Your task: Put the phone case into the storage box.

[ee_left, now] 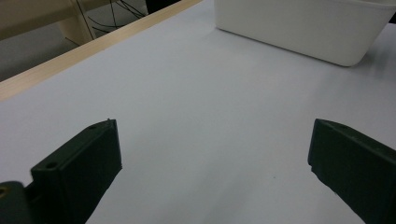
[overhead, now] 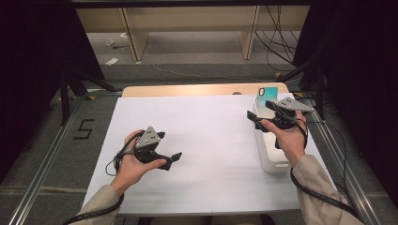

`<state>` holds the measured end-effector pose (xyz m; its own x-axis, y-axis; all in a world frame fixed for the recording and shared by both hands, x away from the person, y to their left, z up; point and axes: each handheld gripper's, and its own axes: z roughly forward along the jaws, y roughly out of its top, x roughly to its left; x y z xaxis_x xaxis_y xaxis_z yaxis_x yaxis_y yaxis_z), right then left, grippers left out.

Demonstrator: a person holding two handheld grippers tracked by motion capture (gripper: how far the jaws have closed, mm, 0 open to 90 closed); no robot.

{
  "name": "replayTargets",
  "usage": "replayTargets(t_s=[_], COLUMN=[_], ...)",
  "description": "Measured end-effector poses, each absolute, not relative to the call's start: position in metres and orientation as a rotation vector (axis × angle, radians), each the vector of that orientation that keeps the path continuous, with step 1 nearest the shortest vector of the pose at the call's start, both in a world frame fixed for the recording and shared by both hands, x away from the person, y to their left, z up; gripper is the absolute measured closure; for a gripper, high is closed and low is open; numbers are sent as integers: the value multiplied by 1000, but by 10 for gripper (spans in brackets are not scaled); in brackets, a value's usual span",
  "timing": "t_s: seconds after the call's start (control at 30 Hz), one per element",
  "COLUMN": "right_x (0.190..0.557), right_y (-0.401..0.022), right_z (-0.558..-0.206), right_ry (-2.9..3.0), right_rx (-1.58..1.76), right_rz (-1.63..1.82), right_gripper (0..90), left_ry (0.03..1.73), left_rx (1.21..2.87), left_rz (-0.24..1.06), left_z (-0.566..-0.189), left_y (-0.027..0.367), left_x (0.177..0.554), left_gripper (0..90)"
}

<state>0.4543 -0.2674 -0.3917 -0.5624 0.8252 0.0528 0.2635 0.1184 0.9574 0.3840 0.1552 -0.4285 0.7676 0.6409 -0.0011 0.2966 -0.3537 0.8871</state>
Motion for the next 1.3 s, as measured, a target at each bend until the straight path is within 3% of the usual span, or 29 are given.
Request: replayTargets(t_s=[1.3], right_x=[426], right_y=[-271], right_z=[-394], right_ry=[1952], right_rx=[998], right_rz=[1469], right_gripper=[146], left_ry=[711], left_rx=[1947], left_rz=[433], left_z=[-427], left_y=[156], left_x=[384], left_gripper=[19])
